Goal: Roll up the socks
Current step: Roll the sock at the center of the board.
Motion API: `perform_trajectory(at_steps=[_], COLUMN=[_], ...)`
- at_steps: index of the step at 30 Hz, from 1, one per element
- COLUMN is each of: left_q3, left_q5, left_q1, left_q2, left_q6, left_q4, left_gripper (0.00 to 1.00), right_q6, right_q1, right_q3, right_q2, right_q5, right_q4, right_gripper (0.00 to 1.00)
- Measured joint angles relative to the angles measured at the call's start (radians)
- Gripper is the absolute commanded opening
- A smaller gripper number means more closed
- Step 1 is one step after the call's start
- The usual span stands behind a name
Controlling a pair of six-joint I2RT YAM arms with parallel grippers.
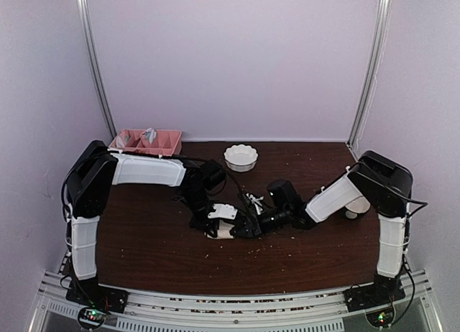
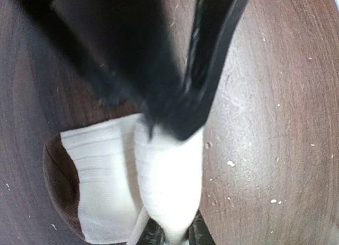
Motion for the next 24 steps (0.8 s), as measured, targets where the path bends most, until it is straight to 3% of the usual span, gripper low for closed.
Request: perform_trajectory(at_steps=[4,5,6,11,17,20,24], left_q3=[0.033,0.043,0.057,0.151,0.305,0.399,0.471], left_q5=[0.011,0.016,0.024,0.093,0.224,0.300,0.375], left_q1=[0.010,0.013,0.017,0.049,0.107,0.135,0.157], left_q2=[0.020,0.026,0.035,0.103,0.226,0.307,0.386], left_q6=[-0.016,-0.018,-0.019,-0.023,-0.035,-0.035,-0.035], left_q4=[-0.044,-0.056,-0.076,-0.184,-0.368,-0.490,-0.621], left_gripper=[0.08,0.08,0.08,0.08,0.10,0.11,0.10], right_q6=[-0.044,-0.058,-0.063,-0.112,-0.156,-0.071,0.016], right_q1=[-0.003,-0.004,-0.006,-0.010,-0.014,-0.035,-0.127], right_q3=[-0.079,-0.108,-0.131,-0.247,-0.356,-0.399,-0.437], right_q2=[-0.068,-0.092,-0.110,-0.201,-0.322,-0.402,-0.375], right_q5=[0.072,0.093,0.109,0.211,0.454,0.604,0.612], right_q4=[0.011,0.021,0.027,0.111,0.095,0.088,0.254], right_gripper=[0.60,0.83,0.98,1.00,1.00,1.00,1.00])
